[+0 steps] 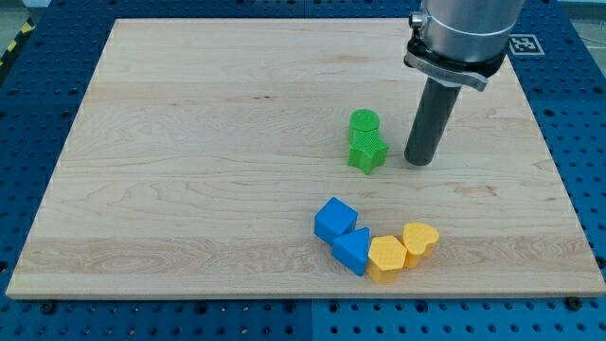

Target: Move green blocks towards a group of blocks

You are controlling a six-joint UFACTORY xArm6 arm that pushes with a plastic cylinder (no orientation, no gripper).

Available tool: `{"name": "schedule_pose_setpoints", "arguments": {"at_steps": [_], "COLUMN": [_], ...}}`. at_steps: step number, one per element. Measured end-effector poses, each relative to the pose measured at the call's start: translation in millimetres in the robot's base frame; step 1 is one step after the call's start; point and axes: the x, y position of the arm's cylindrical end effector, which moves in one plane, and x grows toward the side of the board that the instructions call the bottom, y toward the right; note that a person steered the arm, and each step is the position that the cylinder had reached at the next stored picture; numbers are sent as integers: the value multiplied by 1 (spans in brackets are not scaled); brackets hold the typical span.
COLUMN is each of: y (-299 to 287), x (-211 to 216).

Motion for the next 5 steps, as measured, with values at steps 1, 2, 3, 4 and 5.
{"name": "schedule_pose_setpoints", "arguments": {"at_steps": [1,2,3,4,5], "y": [0,-9,-27,-28,-28], "x": [-30,-61,-60,-32,-23]}}
